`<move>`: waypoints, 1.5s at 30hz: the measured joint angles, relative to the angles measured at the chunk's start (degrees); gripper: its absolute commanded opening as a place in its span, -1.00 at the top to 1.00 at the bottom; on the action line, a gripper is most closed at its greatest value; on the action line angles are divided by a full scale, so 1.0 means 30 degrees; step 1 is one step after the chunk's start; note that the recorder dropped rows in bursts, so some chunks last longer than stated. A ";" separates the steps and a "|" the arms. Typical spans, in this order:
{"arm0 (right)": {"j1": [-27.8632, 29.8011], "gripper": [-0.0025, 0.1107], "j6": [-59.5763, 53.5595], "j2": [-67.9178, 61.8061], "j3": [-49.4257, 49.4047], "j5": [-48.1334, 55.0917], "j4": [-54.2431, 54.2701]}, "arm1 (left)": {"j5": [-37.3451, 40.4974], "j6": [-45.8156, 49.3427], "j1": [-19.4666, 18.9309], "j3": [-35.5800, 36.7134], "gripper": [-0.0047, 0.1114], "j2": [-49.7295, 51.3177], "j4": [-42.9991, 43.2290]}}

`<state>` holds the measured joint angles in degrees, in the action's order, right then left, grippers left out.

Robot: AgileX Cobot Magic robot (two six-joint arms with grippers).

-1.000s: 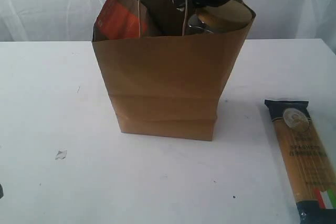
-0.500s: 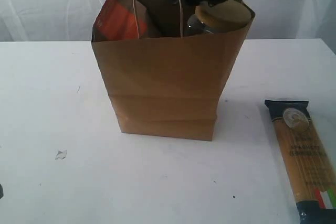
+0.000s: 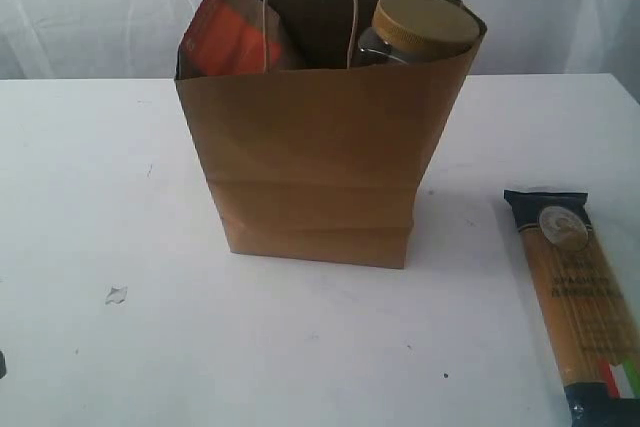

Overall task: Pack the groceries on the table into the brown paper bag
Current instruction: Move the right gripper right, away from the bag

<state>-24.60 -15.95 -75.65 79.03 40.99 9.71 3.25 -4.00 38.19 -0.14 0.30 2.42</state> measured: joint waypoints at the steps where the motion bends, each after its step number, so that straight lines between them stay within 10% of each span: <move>1: 0.0164 0.20 0.0000 0.0351 -0.0326 0.0178 -0.0122 | 0.0000 0.0000 0.0000 0.0000 0.92 0.0000 0.0000; 45: 0.6386 0.19 0.3141 0.7769 -0.6786 0.0586 -0.2108 | 0.0000 0.0000 0.0000 0.0000 0.92 0.0000 0.0000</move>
<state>-5.44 -6.53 -52.35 58.67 42.75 3.38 3.25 -4.00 38.19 -0.14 0.30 2.42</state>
